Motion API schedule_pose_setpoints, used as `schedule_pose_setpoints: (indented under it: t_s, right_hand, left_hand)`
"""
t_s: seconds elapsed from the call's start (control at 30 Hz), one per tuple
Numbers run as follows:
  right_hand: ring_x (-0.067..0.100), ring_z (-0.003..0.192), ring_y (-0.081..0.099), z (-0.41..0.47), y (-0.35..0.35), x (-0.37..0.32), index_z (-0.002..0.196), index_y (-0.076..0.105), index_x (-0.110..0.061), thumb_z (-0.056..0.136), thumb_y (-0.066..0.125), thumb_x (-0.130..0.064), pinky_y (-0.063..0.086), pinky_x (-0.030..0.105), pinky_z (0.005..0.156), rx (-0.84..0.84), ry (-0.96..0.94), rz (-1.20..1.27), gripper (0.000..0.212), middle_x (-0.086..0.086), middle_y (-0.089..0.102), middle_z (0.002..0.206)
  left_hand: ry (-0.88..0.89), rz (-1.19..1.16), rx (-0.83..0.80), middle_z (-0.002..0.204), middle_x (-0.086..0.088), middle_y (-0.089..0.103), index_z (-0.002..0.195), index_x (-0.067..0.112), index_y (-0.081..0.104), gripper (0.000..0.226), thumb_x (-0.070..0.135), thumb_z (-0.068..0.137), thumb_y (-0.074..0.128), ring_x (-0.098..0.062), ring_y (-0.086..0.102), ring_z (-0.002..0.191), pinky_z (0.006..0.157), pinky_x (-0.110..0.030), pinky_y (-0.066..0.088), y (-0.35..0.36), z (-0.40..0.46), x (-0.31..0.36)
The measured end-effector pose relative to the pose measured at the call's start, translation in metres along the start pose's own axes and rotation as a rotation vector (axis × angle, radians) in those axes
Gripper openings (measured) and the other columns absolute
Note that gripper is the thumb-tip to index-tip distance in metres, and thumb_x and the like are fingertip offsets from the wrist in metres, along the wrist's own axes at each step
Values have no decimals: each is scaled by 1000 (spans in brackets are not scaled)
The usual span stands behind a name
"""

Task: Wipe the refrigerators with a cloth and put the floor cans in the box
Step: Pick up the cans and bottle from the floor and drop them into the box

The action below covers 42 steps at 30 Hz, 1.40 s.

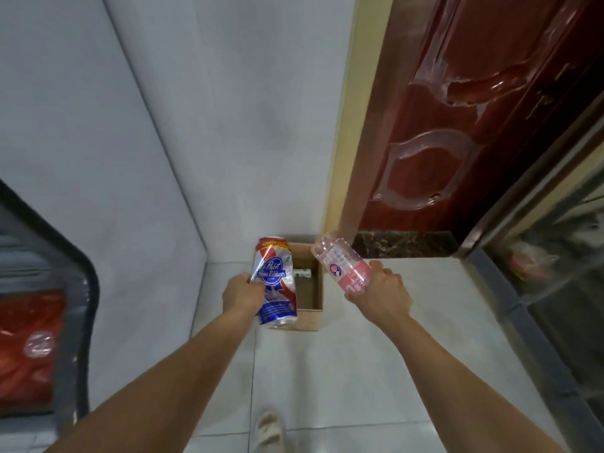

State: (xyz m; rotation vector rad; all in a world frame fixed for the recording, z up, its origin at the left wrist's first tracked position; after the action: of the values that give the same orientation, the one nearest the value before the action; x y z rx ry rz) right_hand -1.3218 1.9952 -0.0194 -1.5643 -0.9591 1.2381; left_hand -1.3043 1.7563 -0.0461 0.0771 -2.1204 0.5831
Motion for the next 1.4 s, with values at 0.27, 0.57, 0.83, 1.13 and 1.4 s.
schedule_pose_setpoints:
  t_s: [0.27,0.57,0.83,1.13,1.4]
  right_hand:
    - [20,97,59,130,74,-28,118,45,-16,70,72,-52,49,29,80,-170,-1,-48,65,4,60,108]
    - [20,97,61,244,188,-28,121,38,-17,76,62,-60,51,31,80,-424,153,-3,67,5,58,112]
    - [19,88,64,316,340,-11,120,42,-13,83,55,-59,54,32,79,-564,247,91,61,5,61,107]
    - [27,104,59,375,537,35,131,35,-9,84,55,-56,50,36,89,-650,296,178,70,10,56,121]
    - [26,101,58,401,670,60,132,33,-7,89,59,-37,44,30,73,-645,349,328,59,14,54,121]
  left_hand:
    - [-100,5,20,94,-17,66,94,7,59,14,9,89,47,-32,65,86,83,-49,55,49,136,10]
    - [-180,271,-51,85,-11,66,87,12,59,12,15,91,48,-28,65,78,76,-38,56,129,285,-9]
    - [-269,352,-76,82,-4,63,98,11,62,19,17,92,45,-16,59,67,50,-20,39,209,396,-96]
    - [-253,511,-85,92,-8,62,91,16,55,16,23,94,42,-23,59,81,73,-33,50,303,513,-212]
    - [-256,518,-81,105,-11,62,111,12,56,24,23,97,40,-24,61,91,79,-39,52,361,574,-296]
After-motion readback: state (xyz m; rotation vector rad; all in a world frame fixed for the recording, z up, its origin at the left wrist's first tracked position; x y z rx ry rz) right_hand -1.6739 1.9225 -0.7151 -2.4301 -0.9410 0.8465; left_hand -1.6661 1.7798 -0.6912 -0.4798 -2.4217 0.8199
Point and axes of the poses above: each hand's wrist, its own z-axis towards the middle knuckle, its own y-axis out of the palm, x = y × z, the point moved 3 cm from there along z, towards the middle knuckle
